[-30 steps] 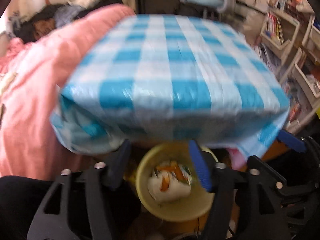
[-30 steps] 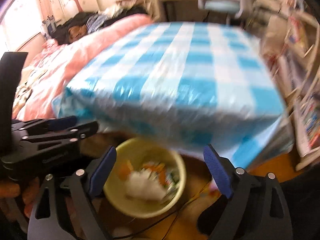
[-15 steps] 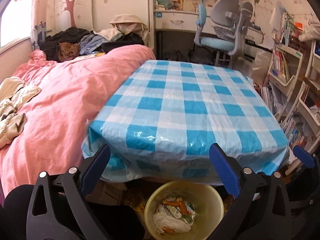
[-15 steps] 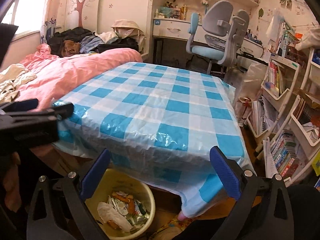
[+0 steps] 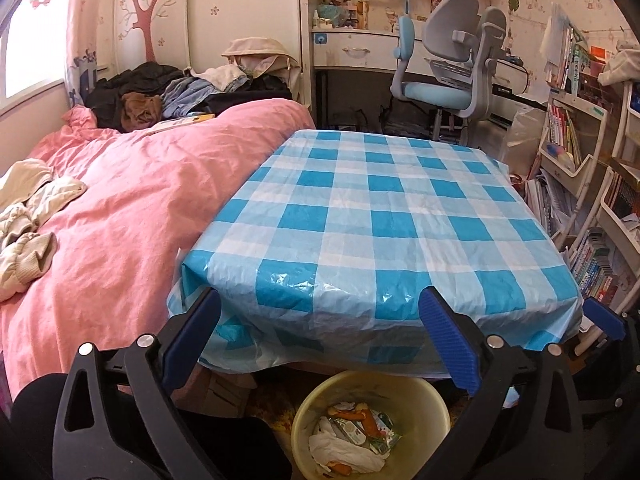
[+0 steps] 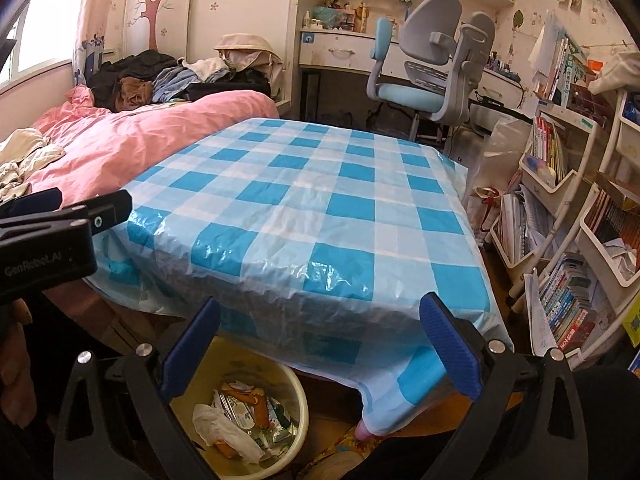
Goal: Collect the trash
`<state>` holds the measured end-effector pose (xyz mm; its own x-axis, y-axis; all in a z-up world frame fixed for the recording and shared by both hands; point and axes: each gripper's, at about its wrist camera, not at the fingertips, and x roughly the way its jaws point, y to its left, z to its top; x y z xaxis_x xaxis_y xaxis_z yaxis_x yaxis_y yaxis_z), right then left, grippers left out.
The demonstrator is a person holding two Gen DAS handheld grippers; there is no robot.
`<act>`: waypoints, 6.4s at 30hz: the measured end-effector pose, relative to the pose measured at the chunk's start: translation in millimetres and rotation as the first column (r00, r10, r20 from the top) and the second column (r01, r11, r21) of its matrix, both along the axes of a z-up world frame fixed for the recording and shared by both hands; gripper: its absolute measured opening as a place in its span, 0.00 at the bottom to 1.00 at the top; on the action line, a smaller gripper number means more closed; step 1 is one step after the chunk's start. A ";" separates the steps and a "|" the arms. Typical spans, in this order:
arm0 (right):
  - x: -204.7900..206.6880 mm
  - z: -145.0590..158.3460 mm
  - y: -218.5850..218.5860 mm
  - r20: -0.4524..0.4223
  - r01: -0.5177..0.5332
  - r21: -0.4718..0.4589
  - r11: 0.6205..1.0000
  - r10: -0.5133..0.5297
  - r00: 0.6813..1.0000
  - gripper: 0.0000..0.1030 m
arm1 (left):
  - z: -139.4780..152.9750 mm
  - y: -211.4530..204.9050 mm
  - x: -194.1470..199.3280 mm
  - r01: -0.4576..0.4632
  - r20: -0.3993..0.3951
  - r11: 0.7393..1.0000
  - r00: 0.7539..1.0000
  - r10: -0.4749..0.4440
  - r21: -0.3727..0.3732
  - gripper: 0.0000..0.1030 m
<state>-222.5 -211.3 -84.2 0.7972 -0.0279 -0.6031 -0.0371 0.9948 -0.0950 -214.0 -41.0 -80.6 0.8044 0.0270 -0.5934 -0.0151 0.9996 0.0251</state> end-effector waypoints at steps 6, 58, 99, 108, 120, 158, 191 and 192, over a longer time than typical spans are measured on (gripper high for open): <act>1.7 -0.1 -2.2 -0.007 0.013 0.008 1.000 -0.012 1.000 0.92 | 0.3 -0.6 0.8 -0.017 0.003 0.999 1.000 0.017 0.033 0.93; 2.7 -1.2 -3.9 -0.018 0.013 0.007 1.000 -0.013 1.000 0.92 | -2.1 -3.1 -0.2 -0.001 -0.011 0.999 1.000 0.001 0.038 0.93; 2.1 -1.1 -5.3 -0.019 0.013 0.001 1.000 -0.013 1.000 0.92 | -2.6 -5.9 -0.4 0.008 -0.014 0.999 1.000 -0.007 0.045 0.93; 2.1 -1.0 -5.2 -0.019 0.013 -0.002 1.000 -0.013 1.000 0.92 | -1.0 -11.5 0.0 0.019 -0.013 0.999 1.000 -0.019 0.044 0.93; 2.3 -1.1 -4.7 -0.021 0.012 -0.004 1.000 -0.012 1.000 0.92 | 0.8 -11.4 -1.5 0.026 -0.009 0.999 1.000 -0.026 0.041 0.93; 0.5 -3.0 -8.9 -0.026 0.011 -0.013 1.000 -0.012 1.000 0.92 | 2.6 -9.0 0.1 0.028 -0.024 1.000 0.999 -0.028 0.007 0.93; -15.2 -7.7 -44.3 -0.029 -0.001 0.000 1.000 0.001 1.000 0.92 | 0.6 -8.6 2.0 0.026 -0.030 1.000 0.999 -0.026 0.004 0.93; -17.9 -7.7 -48.0 -0.029 -0.002 0.001 1.000 0.002 1.000 0.92 | 0.1 -8.8 2.0 0.027 -0.031 1.000 0.999 -0.027 0.004 0.93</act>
<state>-240.4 -259.3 -91.9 0.7794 -0.0256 -0.6260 -0.0419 0.9948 -0.0929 -212.0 -49.7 -80.5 0.7860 0.0082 -0.6182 0.0126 0.9995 0.0293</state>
